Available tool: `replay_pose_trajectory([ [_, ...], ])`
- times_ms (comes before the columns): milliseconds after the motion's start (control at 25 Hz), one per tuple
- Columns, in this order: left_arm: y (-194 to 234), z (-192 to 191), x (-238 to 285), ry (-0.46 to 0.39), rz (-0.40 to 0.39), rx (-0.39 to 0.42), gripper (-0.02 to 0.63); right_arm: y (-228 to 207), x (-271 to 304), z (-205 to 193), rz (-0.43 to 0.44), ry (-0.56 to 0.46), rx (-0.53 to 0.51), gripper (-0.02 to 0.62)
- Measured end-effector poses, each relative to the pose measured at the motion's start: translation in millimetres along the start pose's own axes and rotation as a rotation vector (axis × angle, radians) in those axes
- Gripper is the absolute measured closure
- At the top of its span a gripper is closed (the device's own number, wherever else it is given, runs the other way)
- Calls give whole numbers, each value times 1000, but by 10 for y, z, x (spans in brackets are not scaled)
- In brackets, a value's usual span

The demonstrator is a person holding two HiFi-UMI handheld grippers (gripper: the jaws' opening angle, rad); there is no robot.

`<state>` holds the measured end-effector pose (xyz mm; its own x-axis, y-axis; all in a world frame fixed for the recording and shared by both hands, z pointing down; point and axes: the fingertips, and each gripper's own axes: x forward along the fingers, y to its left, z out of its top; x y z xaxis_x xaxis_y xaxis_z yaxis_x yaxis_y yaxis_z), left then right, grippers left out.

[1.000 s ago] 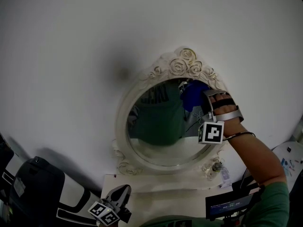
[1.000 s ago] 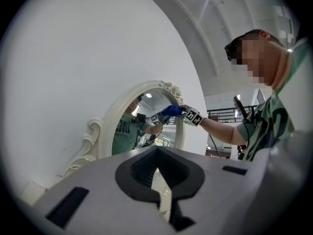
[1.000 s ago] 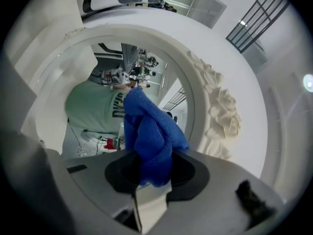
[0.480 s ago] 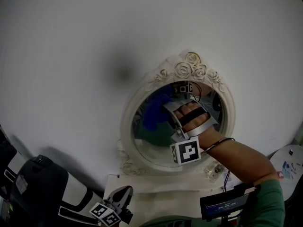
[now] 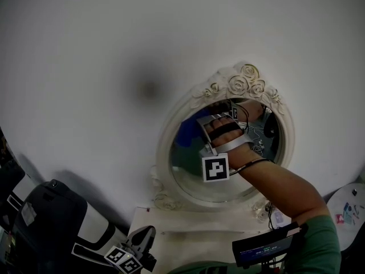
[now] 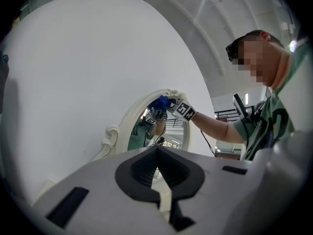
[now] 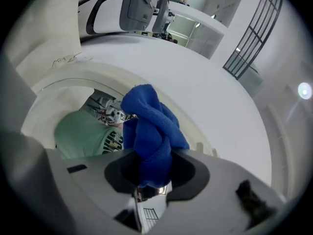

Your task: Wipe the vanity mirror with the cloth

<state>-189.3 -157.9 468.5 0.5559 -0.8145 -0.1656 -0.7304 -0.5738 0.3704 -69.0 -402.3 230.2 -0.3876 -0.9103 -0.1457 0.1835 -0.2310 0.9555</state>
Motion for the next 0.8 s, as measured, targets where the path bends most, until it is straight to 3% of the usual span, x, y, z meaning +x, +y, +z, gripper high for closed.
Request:
replay_pose_trajectory([
  [200, -63, -39, 138, 7, -25, -7, 600, 51, -83, -275, 31, 18, 33, 485],
  [360, -106, -110, 246, 27, -52, -12, 600, 88, -287, -808, 6, 99, -7, 486],
  [800, -160, -211, 454, 50, -98, -25, 600, 374, -891, -2226, 52, 356, -18, 486],
])
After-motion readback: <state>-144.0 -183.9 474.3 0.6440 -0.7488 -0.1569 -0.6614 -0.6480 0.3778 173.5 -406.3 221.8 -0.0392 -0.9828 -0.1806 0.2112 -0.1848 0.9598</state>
